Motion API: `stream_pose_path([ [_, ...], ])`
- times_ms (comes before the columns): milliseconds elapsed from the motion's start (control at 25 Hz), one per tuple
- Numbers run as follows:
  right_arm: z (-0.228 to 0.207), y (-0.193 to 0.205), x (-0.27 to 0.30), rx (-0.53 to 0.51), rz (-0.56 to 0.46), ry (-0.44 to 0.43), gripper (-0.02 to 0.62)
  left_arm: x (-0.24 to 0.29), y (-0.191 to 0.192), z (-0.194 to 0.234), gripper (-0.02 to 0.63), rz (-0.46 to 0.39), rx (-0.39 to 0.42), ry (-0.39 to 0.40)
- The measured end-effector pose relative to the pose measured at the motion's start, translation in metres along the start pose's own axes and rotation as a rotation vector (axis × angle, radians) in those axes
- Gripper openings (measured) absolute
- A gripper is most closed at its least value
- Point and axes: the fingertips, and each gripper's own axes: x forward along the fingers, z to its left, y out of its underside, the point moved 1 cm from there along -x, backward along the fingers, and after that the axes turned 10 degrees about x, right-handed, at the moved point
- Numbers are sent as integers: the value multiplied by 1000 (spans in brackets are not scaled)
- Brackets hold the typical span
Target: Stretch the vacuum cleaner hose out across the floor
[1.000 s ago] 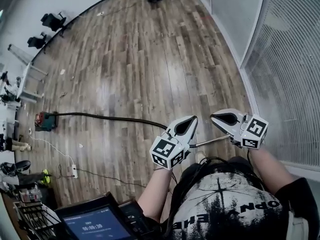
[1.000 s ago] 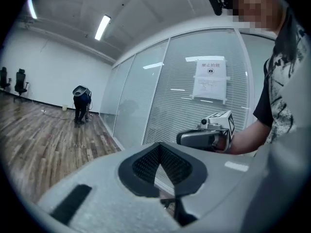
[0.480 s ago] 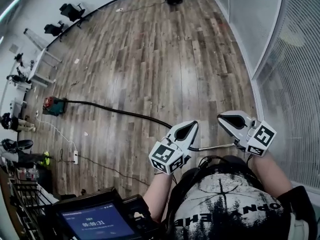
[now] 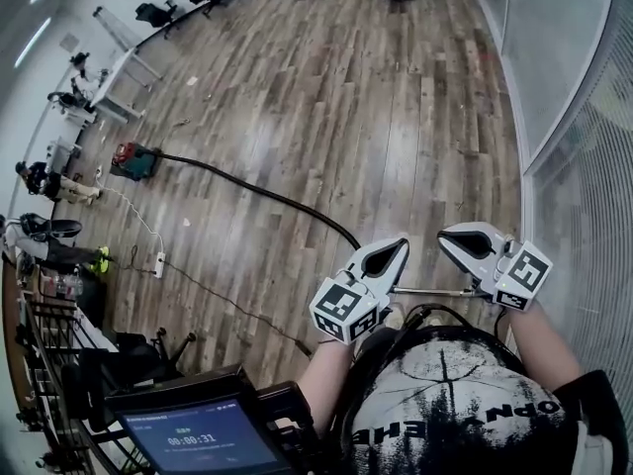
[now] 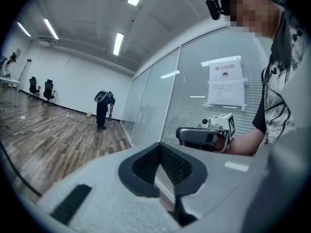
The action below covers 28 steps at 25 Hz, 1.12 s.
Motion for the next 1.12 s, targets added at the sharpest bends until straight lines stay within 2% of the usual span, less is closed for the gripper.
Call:
stream_pose_path([
  [200, 10, 3, -16, 35, 1, -1, 6, -3, 3, -21, 0, 8, 1, 0],
  [520, 2, 0, -12, -36, 35, 17, 6, 2, -3, -16, 0, -5, 20, -11],
  [1120, 8, 7, 0, -75, 68, -9, 5, -5, 1, -11, 0, -5, 14, -29],
])
